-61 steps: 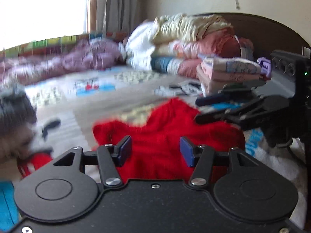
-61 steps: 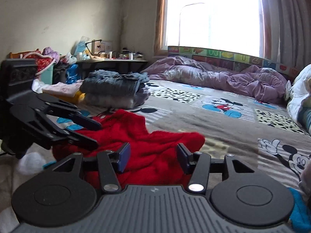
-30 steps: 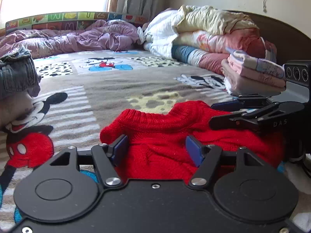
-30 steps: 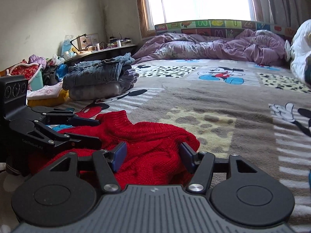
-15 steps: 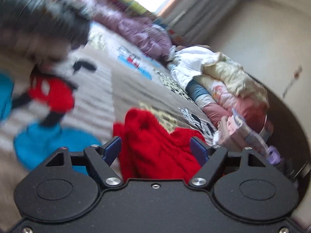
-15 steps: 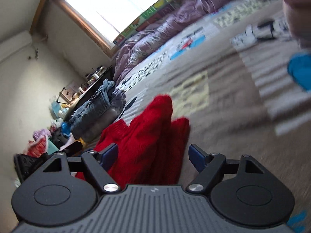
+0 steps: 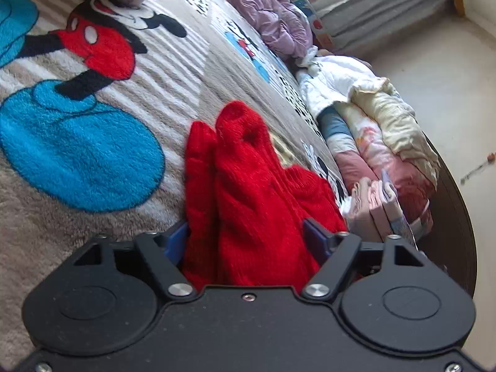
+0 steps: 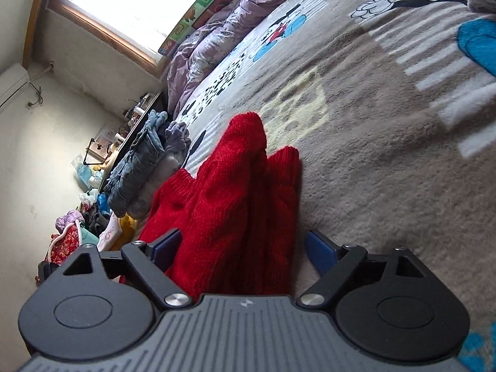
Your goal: Fold clothes
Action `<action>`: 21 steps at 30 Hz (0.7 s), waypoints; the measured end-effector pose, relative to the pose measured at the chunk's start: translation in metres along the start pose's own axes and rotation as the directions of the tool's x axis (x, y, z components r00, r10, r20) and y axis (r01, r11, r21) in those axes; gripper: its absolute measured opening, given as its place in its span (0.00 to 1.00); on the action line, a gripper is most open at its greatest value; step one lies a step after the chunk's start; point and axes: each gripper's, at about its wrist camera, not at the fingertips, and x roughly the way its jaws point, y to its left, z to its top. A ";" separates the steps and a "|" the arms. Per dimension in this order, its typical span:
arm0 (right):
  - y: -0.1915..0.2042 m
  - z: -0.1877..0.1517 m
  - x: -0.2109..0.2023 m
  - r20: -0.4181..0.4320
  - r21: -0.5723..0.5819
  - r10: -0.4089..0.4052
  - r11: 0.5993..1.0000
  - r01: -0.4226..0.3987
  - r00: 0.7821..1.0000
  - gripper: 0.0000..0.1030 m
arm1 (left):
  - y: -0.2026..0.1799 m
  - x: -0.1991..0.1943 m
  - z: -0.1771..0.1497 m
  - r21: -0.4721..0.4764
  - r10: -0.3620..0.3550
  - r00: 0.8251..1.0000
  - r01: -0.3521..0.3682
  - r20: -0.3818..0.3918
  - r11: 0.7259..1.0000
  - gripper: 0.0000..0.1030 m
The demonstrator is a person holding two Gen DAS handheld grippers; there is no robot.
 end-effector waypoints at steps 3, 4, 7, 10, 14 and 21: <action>0.002 -0.002 0.005 0.018 -0.014 0.005 1.000 -0.005 1.000 0.81 | -0.001 0.005 0.001 -0.001 0.005 1.000 -0.005 0.005 1.000 0.69; 0.003 -0.003 0.006 0.022 -0.022 0.008 1.000 -0.008 1.000 0.78 | -0.002 0.007 0.000 0.001 0.010 1.000 -0.010 0.009 1.000 0.69; 0.001 -0.005 0.010 0.028 -0.011 0.024 1.000 -0.023 0.999 0.70 | -0.007 0.013 -0.001 0.012 0.026 0.999 -0.026 0.022 1.000 0.67; -0.001 -0.006 0.010 0.044 0.007 0.040 0.999 -0.041 0.998 0.63 | -0.005 0.011 -0.003 -0.011 0.013 0.999 -0.013 0.039 1.000 0.58; -0.002 -0.011 0.006 0.085 0.037 0.073 0.996 -0.076 0.994 0.56 | -0.001 0.003 -0.002 -0.065 -0.033 0.999 0.036 0.042 0.997 0.52; -0.001 -0.010 -0.015 0.149 0.059 0.163 0.983 -0.173 0.975 0.52 | -0.019 -0.008 0.001 -0.046 -0.095 0.994 0.098 0.060 0.994 0.51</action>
